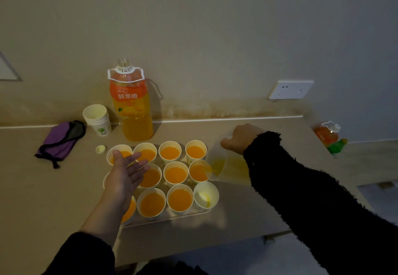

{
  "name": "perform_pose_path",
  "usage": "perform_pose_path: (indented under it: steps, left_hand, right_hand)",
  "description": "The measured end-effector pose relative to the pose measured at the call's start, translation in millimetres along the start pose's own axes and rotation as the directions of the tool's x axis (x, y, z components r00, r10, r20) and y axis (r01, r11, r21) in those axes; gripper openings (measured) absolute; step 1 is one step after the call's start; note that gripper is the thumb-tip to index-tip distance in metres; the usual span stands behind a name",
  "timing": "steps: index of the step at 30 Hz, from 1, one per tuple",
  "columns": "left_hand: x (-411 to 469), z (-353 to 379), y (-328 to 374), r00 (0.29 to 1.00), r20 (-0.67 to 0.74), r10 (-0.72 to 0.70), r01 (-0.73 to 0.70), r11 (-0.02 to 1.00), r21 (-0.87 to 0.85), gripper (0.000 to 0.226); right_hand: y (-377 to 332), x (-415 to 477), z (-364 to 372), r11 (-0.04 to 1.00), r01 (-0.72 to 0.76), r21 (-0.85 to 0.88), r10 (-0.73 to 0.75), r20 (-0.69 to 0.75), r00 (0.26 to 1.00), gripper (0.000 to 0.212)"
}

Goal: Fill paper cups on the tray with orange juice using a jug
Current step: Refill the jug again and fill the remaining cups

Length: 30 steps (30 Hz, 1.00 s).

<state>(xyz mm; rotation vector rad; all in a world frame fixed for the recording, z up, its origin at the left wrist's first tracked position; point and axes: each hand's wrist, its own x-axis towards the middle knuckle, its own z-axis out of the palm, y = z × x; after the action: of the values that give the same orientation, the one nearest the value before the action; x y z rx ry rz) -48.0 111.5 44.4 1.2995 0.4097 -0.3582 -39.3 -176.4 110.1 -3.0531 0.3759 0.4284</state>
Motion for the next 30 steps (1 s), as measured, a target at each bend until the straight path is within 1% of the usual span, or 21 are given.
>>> perform_pose_path:
  steps: [9, 14, 19, 22, 30]
  left_hand:
    - [-3.0, 6.3, -5.1, 1.000, 0.016, 0.002, -0.002, 1.000, 0.020, 0.068]
    - [-5.9, 15.5, -9.1, 1.000, 0.019, -0.003, 0.003, 1.000, 0.018, 0.067]
    - [-9.1, 22.7, -11.9, 0.999, 0.035, 0.011, -0.011, 1.000, -0.007, 0.068]
    - [-10.6, 24.6, -13.0, 1.000, 0.019, 0.014, -0.014, 1.000, -0.013, 0.069]
    - [-16.3, 21.8, -14.1, 0.999, -0.029, 0.025, -0.026, 0.999, -0.022, 0.065]
  right_hand:
    - [12.9, -3.1, 1.8, 1.000, -0.004, 0.028, 0.005, -0.031, 0.999, 0.051]
    - [21.4, -12.6, -0.3, 0.999, 0.028, 0.043, -0.027, -0.019, 0.999, 0.050]
    - [30.5, -18.0, -0.3, 0.995, 0.076, 0.063, -0.079, 0.040, 0.996, 0.050]
    - [32.3, -19.6, 1.1, 0.993, 0.101, 0.054, -0.105, 0.089, 0.990, 0.049]
    - [24.0, -19.8, 6.1, 0.986, 0.164, 0.011, -0.164, 0.146, 0.976, 0.049]
